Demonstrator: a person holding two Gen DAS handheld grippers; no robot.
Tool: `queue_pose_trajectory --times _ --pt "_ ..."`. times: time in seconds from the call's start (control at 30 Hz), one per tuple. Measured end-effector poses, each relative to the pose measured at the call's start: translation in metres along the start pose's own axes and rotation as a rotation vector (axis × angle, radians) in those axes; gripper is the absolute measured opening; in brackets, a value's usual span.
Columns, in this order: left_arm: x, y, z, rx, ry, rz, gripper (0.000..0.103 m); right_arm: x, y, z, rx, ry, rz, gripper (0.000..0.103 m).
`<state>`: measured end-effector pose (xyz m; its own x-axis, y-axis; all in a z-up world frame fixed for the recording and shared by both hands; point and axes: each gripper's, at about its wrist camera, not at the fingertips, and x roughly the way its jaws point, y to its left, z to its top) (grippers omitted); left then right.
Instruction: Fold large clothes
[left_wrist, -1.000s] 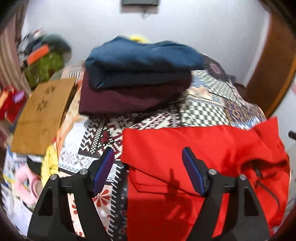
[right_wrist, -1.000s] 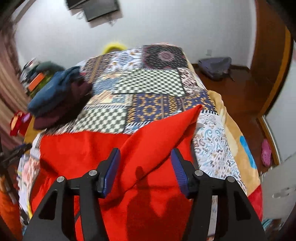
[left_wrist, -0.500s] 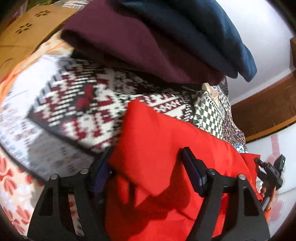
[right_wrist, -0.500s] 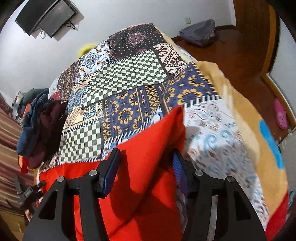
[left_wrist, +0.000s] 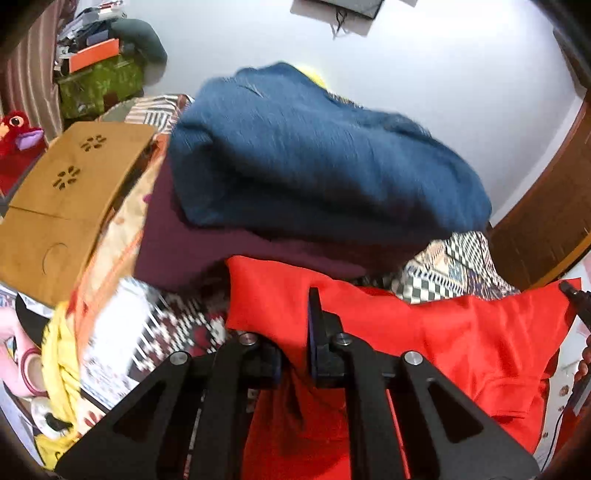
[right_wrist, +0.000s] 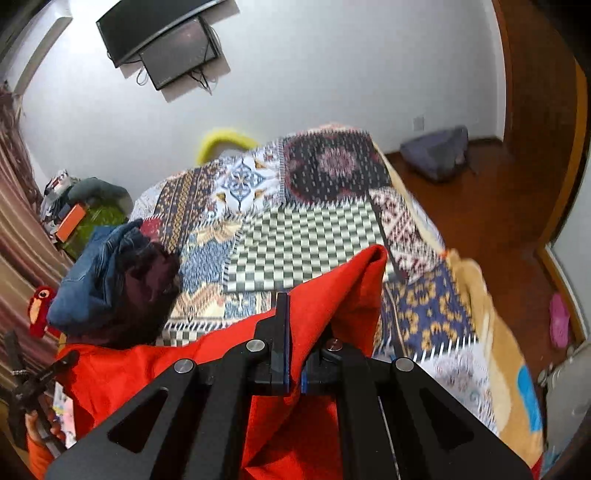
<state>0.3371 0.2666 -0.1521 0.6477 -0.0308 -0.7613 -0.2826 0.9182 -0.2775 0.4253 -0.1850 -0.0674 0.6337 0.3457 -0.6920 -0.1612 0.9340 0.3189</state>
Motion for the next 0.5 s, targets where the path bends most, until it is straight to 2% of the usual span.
queue_pose_trajectory --times 0.1,0.2,0.27,0.33,0.4,0.5 --pt "0.01 0.015 0.003 -0.018 0.022 -0.004 0.01 0.021 -0.014 -0.007 0.031 0.055 -0.012 0.003" --pt "0.033 0.024 -0.008 0.013 0.077 0.042 0.012 0.053 -0.034 -0.023 0.035 0.142 -0.092 0.003" --pt "0.049 0.025 -0.02 0.063 0.116 0.121 0.024 0.064 -0.049 -0.036 0.042 0.183 -0.161 0.004" --pt "0.056 0.027 -0.031 0.093 0.136 0.168 0.033 0.066 -0.059 -0.044 0.055 0.214 -0.188 0.006" --pt "0.052 0.029 -0.039 0.103 0.128 0.184 0.037 0.058 -0.064 -0.048 0.052 0.214 -0.204 0.012" --pt "0.039 0.026 -0.043 0.13 0.118 0.23 0.042 0.036 -0.059 -0.05 -0.009 0.186 -0.26 0.013"
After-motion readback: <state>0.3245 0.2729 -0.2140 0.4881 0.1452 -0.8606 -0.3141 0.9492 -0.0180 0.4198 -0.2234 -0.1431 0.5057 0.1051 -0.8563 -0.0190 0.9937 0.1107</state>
